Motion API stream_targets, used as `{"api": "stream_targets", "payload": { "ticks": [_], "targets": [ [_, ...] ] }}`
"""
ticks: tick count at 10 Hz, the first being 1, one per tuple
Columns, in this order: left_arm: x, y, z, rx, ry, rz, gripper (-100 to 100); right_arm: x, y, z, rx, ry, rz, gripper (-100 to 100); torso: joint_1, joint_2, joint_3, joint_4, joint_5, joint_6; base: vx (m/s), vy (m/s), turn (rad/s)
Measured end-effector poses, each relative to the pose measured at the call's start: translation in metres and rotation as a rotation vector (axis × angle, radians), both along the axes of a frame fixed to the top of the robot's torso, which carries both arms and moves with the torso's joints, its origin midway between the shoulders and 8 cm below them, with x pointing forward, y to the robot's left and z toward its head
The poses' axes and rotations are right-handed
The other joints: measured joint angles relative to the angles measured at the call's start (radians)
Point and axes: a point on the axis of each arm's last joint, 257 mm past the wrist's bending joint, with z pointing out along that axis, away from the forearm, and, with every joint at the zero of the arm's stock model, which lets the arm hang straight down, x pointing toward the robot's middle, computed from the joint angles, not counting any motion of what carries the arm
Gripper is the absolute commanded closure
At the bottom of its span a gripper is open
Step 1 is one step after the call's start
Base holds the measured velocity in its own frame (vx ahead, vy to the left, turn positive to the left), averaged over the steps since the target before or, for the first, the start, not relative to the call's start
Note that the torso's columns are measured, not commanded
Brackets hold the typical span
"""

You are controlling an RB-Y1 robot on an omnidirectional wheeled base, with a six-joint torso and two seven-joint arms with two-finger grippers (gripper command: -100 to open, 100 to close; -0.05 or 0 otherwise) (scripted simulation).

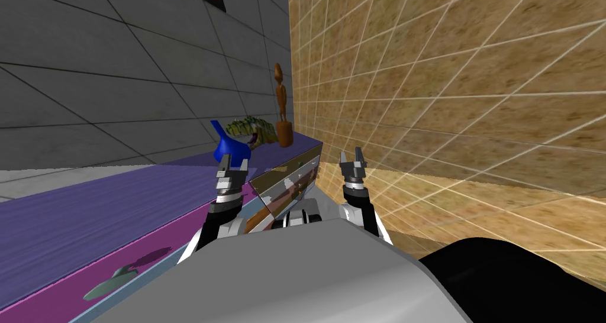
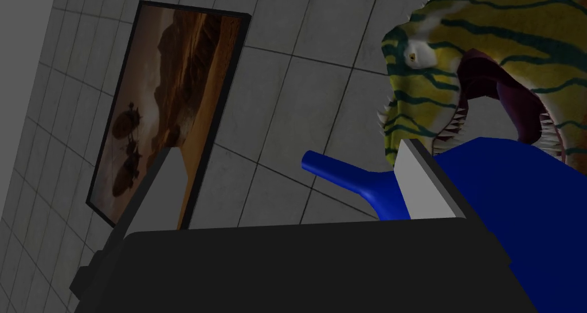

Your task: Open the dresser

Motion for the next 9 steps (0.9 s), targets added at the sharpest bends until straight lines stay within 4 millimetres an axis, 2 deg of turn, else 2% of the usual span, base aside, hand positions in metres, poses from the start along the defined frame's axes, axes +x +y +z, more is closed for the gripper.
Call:
{"api": "stream_targets", "payload": {
  "ticks": [4, 9],
  "targets": [
    [0.010, -0.011, -0.038, 0.029, 0.084, -0.042, -100, 0.000, 0.000, 0.000, 0.000, 0.000, 0.000, 0, 0.006, 0.003, 0.002, 0.001, 0.002, 0.000, 0.112, -0.138, 0.208],
    [0.016, -0.021, -0.088, 0.001, 0.190, -0.066, -100, 0.000, 0.000, 0.000, 0.000, 0.000, 0.000, 0, 0.002, 0.004, 0.002, 0.001, 0.001, 0.000, 0.105, -0.148, 0.213]
  ]
}}
